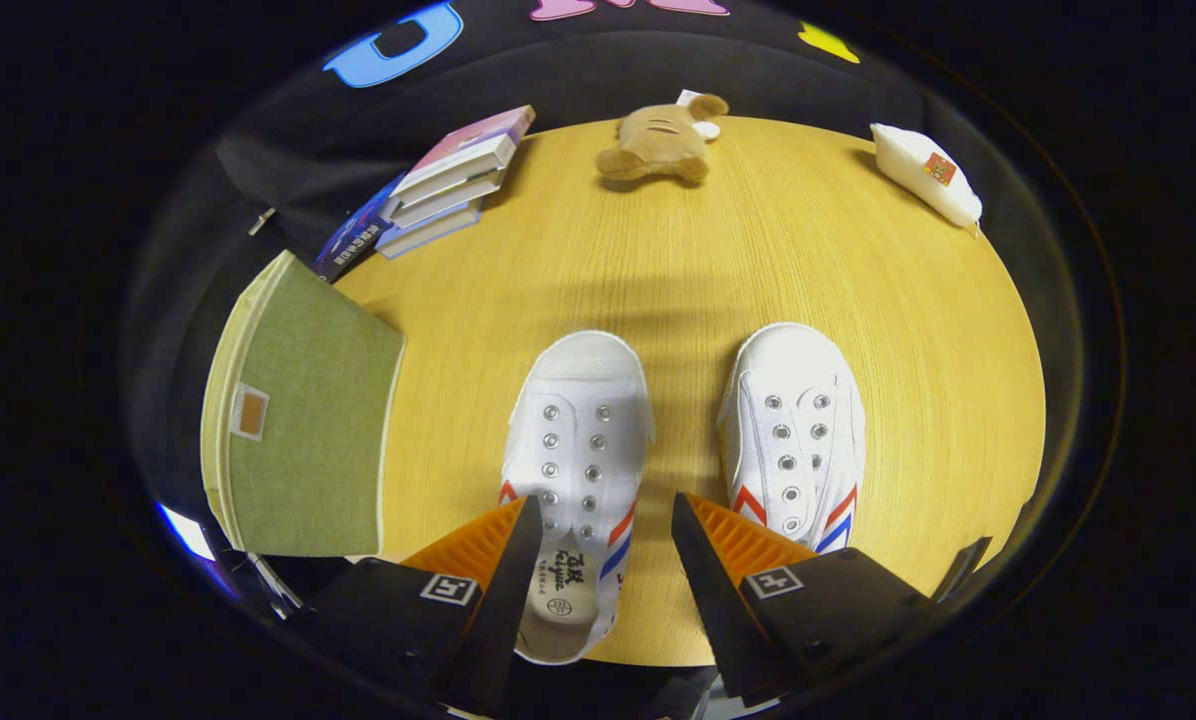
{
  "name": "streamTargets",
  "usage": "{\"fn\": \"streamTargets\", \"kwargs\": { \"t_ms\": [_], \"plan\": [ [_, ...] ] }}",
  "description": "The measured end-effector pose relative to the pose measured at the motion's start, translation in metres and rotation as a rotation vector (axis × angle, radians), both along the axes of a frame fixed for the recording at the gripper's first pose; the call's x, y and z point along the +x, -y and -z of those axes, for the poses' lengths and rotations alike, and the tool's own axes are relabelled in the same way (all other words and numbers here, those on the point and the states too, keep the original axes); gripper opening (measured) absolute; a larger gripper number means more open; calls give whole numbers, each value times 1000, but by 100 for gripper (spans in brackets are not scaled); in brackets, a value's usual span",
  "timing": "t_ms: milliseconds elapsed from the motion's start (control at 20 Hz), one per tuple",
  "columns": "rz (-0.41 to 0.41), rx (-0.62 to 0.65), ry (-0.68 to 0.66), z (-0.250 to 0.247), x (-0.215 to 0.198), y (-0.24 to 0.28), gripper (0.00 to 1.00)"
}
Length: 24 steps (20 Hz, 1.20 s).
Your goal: Open the storage box then place both shoes into the box .Put the left shoe in first, then the right shoe, with the right side of both shoes facing outward in a uniform manner.
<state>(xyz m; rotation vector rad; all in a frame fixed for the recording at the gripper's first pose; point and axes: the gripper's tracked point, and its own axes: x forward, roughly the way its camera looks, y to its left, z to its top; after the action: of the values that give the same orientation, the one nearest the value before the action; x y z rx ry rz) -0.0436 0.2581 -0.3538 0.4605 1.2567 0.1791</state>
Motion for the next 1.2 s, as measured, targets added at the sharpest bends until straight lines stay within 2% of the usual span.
{"fn": "streamTargets", "kwargs": {
  "t_ms": [150,200,250,300,350,400,550,700,900,1200],
  "plan": [
    [-10,10,-47,18,-5,-10,75],
    [13,32,-55,16,-2,-13,69],
    [29,38,-78,16,-4,-13,50],
    [44,38,-87,17,-4,-9,47],
    [54,13,-101,17,-6,2,35],
    [83,31,-111,23,-4,-1,13],
    [147,58,-145,13,-11,-1,9],
    [164,53,-145,1,-14,3,9],
    [221,137,-122,-39,-5,2,9],
    [197,212,-5,-123,29,-19,9]
  ]
}}
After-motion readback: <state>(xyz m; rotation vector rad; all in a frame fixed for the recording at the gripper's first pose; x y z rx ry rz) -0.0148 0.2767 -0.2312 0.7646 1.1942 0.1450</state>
